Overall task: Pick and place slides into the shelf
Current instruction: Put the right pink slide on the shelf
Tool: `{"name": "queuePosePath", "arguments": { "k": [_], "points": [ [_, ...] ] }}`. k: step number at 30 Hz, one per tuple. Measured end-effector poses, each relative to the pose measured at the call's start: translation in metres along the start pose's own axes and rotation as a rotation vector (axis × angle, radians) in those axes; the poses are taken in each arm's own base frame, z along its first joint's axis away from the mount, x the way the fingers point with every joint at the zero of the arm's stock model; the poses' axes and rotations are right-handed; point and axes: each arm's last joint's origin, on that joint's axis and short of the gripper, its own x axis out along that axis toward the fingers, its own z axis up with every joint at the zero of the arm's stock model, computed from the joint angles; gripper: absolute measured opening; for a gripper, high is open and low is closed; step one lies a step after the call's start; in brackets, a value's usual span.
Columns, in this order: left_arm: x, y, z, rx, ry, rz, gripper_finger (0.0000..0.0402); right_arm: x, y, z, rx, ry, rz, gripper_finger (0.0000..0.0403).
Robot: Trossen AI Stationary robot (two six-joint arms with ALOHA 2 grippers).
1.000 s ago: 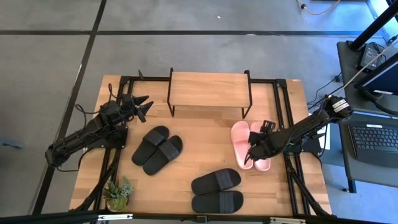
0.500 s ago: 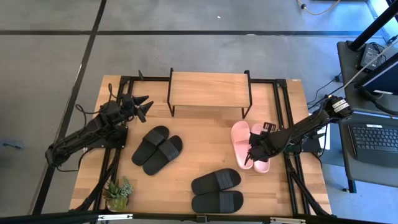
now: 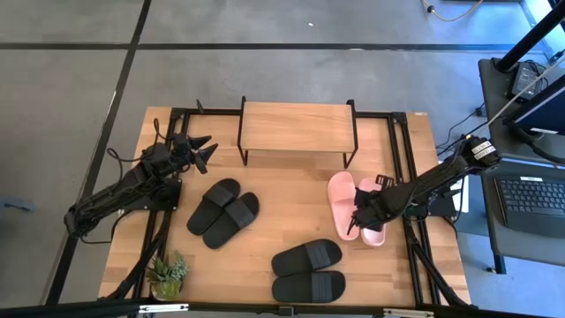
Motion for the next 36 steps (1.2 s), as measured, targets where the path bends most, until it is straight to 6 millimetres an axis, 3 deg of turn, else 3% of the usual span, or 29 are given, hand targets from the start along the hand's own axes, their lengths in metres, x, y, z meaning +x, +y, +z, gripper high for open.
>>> {"name": "queuePosePath", "arguments": {
  "k": [7,14,18,25,31,36],
  "points": [
    [0.0,0.0,0.0,0.0,0.0,0.001,0.023,-0.032,-0.006,0.006,-0.043,0.04,-0.033,0.0014],
    [0.0,0.0,0.0,0.001,-0.001,0.002,0.023,-0.097,-0.023,0.016,-0.068,0.001,-0.097,0.0011],
    [0.0,0.001,0.001,0.001,-0.011,0.026,0.023,-0.14,-0.036,0.029,0.013,-0.226,-0.078,0.0011],
    [0.0,0.001,0.001,0.0,-0.014,0.029,0.023,-0.2,-0.079,0.05,0.165,-0.514,-0.166,0.0011],
    [0.0,0.001,0.001,0.0,-0.015,0.03,0.023,-0.225,-0.119,0.078,0.203,-0.677,-0.26,0.0011],
    [0.0,0.001,0.001,0.0,-0.015,0.029,0.023,-0.229,-0.153,0.106,0.235,-0.779,-0.343,0.0012]
  ]
}}
